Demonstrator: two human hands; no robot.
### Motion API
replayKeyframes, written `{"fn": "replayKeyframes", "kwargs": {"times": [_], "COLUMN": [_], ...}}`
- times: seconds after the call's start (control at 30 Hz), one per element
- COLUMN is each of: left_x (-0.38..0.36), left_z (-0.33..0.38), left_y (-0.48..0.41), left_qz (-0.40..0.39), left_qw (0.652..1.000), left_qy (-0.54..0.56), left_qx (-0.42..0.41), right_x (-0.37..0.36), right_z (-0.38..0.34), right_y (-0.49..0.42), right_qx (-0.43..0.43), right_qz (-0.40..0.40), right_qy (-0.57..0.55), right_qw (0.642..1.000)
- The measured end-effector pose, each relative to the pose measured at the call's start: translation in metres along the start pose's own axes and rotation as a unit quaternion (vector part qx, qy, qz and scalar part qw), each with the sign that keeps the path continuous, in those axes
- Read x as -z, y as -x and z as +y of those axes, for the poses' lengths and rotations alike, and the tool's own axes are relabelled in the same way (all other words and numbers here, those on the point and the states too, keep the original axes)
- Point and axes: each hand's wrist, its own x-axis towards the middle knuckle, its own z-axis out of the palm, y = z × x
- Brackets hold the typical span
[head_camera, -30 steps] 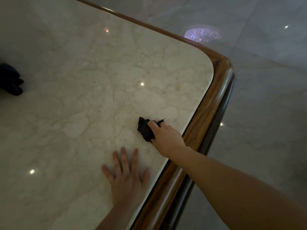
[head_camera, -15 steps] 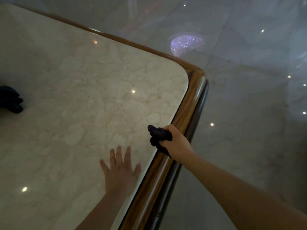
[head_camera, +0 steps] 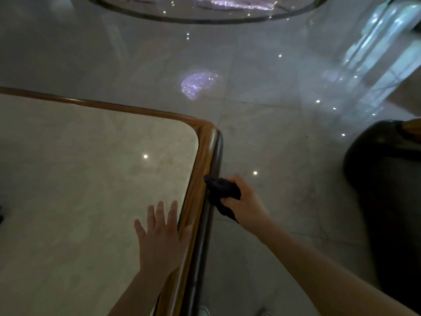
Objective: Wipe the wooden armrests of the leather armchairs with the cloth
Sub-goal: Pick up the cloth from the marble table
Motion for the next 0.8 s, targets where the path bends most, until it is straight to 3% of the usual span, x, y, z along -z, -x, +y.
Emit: {"fn": "replayKeyframes", "kwargs": {"times": [0.37,0.8], "left_x": [0.095,0.125], "left_z": [0.091,0.27], "left_y": [0.032,0.084], "left_qz": [0.032,0.036], "left_qw": [0.988,0.957], "left_qy": [-0.006,0.003], "left_qx": [-0.149,-0.289], "right_x": [0.105,0.233], "right_z": [-0.031,0.02], "right_y": [0.111,0.257], "right_qx": [-0.045,-0.106], "right_qz": [0.144,0.303], "right_qy": [-0.005,-0.087], "right_qw": [0.988,0.943]}}
